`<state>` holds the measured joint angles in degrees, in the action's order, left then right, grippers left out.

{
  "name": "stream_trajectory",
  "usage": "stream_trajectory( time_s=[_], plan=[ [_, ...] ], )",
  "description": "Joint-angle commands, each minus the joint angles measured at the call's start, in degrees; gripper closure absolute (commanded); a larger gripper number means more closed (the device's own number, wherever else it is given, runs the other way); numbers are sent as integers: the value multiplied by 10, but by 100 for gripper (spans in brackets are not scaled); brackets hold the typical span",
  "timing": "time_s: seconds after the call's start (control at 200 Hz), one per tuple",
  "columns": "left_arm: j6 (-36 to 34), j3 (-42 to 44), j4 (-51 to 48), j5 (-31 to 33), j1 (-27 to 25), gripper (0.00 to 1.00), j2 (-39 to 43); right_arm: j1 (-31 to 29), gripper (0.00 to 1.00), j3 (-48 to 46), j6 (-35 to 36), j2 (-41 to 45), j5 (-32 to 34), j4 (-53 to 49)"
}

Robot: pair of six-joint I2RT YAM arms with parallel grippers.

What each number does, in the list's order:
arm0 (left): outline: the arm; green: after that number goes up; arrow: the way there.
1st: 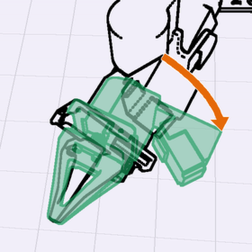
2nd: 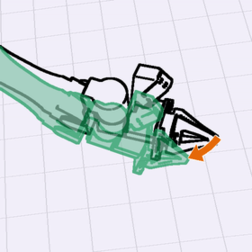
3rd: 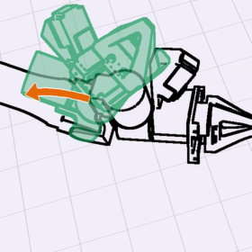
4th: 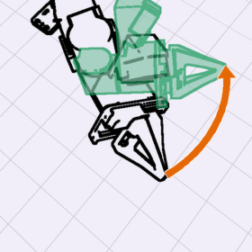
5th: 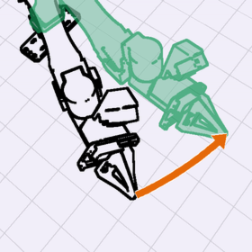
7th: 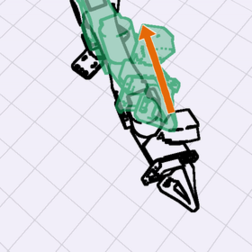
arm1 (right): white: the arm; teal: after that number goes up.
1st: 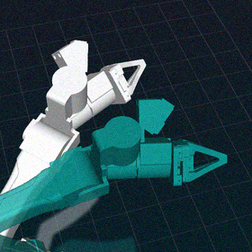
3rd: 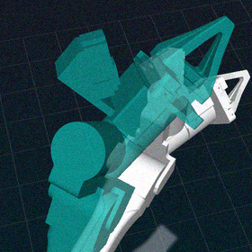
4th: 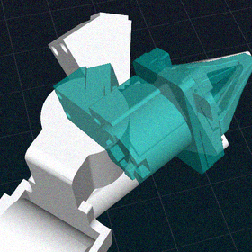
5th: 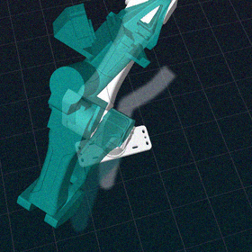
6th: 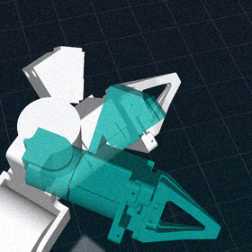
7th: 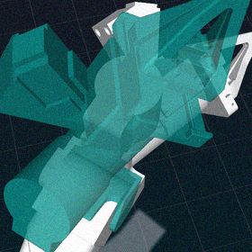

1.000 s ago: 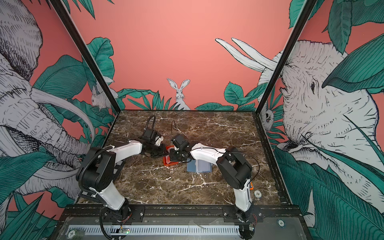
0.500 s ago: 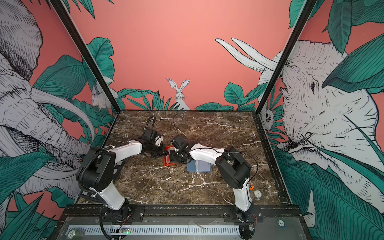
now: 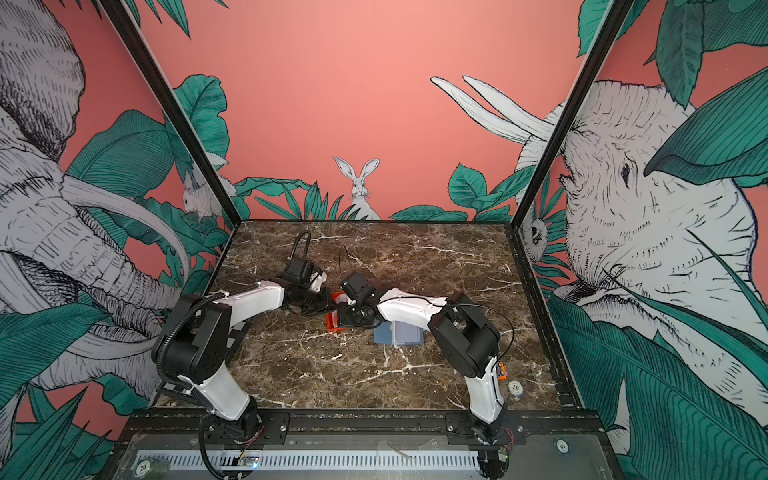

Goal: Put the credit cards into the card holder

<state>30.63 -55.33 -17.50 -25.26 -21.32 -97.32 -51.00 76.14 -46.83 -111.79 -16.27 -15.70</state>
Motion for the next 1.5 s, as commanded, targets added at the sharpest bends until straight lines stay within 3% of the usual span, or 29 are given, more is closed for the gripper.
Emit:
stream_trajectory(
  time_s=[0.0,0.425,0.76,0.965,1.28,1.495],
  plan=[
    [5,8,-16,5,0,81,48,-3,100,8,0,25,24,-17],
    [19,49,13,-28,3,75,175,15,100,-28,16,102,26,-17],
    [129,146,250,-129,4,69,235,99,100,-96,49,193,-48,16],
    [169,167,348,-126,-9,62,213,162,100,-139,80,271,-87,1],
    [262,161,562,-152,-54,61,144,239,100,-208,81,370,-180,37],
    [288,129,584,-175,-78,62,114,290,100,-244,65,424,-262,69]
  ],
)
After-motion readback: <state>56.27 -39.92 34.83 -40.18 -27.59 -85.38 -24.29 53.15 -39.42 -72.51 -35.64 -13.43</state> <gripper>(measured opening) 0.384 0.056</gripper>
